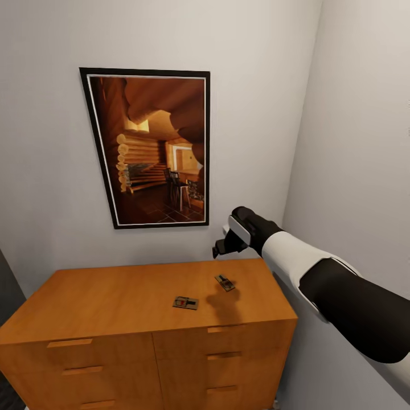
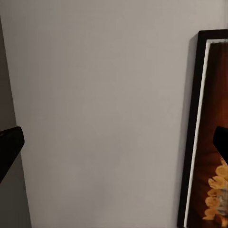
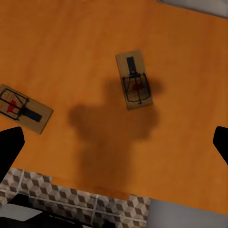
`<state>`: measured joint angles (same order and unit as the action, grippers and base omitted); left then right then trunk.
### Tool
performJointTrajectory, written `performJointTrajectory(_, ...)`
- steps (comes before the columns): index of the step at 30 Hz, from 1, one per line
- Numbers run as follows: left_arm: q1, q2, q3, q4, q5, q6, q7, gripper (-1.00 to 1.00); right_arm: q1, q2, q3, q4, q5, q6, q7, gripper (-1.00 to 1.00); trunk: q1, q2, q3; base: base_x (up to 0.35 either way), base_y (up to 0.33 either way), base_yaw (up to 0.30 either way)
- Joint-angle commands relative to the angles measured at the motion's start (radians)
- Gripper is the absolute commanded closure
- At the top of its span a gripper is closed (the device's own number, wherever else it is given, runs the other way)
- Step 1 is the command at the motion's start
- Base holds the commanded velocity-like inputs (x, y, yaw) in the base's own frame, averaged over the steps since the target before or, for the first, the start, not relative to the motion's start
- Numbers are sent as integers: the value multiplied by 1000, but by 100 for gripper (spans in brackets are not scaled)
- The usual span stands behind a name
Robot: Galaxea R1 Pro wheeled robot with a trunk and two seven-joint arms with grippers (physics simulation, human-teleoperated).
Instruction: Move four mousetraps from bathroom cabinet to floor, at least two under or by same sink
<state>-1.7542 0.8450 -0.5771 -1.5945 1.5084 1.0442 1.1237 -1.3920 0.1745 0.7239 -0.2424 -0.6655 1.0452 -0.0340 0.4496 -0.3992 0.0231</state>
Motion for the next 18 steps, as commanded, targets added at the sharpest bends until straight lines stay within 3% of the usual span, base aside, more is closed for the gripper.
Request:
performJointTrajectory(1, -2, 1, -3, -1, 8, 3, 10, -100, 0, 0, 6, -3, -8, 2, -1, -100, 0, -1, -1, -5, -76, 0)
performJointTrajectory(18, -1, 1, -4, -1, 9, 3, 8, -100, 1, 0, 8, -11, -9, 2, 20, -100, 0, -1, -1, -51, -106, 0)
